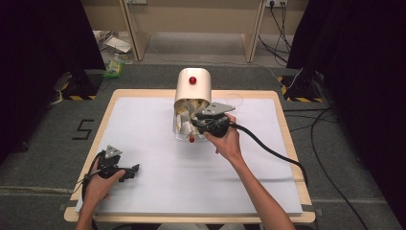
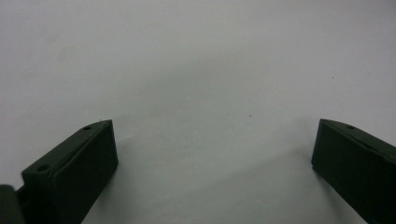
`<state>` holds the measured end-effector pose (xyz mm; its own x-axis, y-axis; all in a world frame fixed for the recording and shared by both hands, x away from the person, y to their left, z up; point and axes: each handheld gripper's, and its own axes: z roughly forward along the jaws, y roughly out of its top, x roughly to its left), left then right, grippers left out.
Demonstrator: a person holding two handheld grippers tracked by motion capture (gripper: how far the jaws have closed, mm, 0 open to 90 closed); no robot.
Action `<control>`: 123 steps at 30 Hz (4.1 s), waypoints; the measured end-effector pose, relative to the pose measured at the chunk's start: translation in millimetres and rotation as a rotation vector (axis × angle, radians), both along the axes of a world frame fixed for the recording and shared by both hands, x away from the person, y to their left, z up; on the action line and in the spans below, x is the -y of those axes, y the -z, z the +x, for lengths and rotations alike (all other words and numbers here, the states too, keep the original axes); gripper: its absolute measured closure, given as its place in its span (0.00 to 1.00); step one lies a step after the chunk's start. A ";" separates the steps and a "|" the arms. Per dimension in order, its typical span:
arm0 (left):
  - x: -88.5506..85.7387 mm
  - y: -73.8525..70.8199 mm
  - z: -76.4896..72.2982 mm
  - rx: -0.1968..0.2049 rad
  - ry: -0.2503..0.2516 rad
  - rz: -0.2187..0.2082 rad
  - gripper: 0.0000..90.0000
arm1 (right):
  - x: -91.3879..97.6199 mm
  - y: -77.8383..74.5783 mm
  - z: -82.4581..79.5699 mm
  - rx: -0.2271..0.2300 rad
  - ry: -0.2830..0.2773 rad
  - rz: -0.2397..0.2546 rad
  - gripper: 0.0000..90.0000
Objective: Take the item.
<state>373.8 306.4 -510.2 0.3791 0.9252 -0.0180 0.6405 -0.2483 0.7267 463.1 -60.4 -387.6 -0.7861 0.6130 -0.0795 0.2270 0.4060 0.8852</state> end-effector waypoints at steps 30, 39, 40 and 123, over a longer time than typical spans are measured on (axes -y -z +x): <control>0.0 0.0 0.0 0.000 0.000 0.000 0.00 | 33.2 -44.4 -21.1 0.108 -0.052 0.172 1.00; 0.1 0.0 0.0 0.000 0.000 0.000 0.00 | 49.3 -59.2 -23.3 0.135 -0.031 0.201 1.00; 0.1 0.0 0.0 0.000 0.000 0.000 0.00 | 50.7 -60.5 -23.7 0.136 -0.027 0.205 1.00; 0.2 -0.1 0.0 -0.002 -0.002 -0.002 0.00 | 113.9 32.2 118.0 0.012 0.396 0.138 1.00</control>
<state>373.8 306.2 -510.0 0.3771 0.9259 -0.0206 0.6422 -0.2454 0.7262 581.1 -174.2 -419.8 -0.4867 0.8734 0.0164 0.3311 0.1670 0.9287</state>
